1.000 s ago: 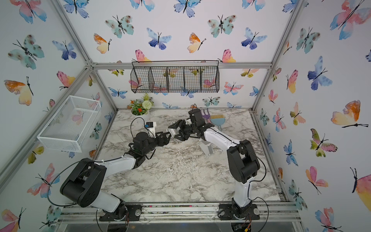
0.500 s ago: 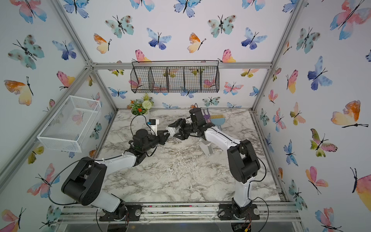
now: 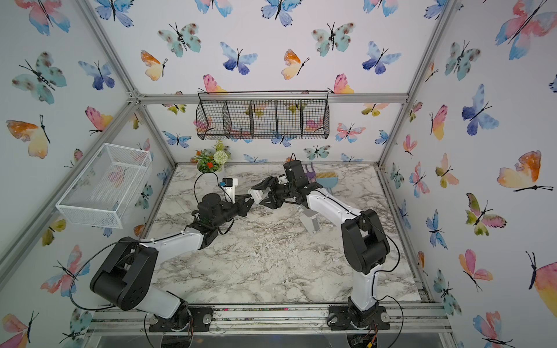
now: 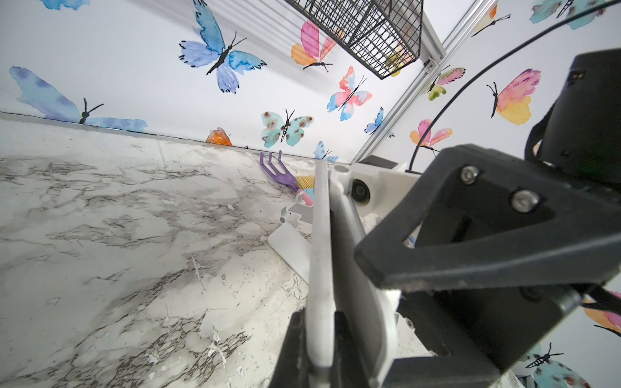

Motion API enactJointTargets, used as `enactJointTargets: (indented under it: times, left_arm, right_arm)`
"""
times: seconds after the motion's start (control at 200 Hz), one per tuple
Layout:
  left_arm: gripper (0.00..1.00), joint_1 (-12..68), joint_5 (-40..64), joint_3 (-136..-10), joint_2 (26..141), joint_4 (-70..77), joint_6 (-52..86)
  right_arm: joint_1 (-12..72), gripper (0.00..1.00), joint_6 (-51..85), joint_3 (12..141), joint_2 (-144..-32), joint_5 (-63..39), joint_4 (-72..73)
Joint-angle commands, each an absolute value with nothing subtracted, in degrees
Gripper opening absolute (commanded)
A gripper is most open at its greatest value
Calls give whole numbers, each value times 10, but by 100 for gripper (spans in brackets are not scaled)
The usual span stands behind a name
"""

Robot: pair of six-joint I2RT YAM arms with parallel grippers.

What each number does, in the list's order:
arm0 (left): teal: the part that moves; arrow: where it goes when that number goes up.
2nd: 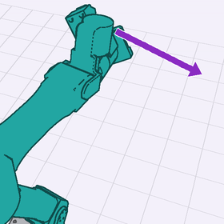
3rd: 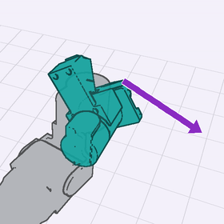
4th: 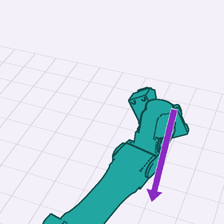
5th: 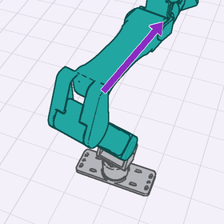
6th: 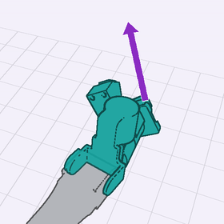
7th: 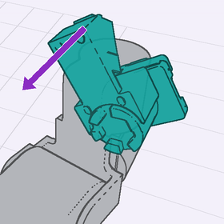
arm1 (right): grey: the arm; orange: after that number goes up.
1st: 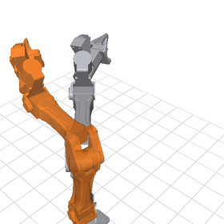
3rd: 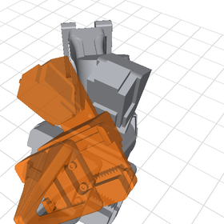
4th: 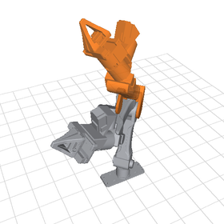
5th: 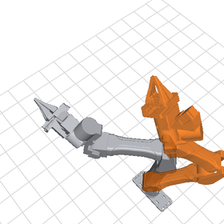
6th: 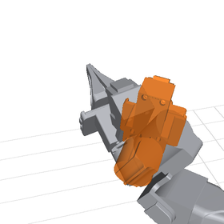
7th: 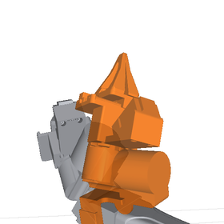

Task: Open the phone stand

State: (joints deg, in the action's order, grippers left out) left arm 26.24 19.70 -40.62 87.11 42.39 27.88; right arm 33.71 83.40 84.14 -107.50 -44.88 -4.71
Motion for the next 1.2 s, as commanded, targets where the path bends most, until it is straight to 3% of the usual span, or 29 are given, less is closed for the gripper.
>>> enactJointTargets:
  times: [0.0, 1.196]
  left_arm:
    - [0, 254, 229, -415, 885, 417, 265]
    - [0, 89, 269, -479, 1030, 449, 252]
  right_arm:
    - [358, 0, 837, 874, -1046, -501, -19]
    - [351, 1, 909, 897, -941, -577, -44]
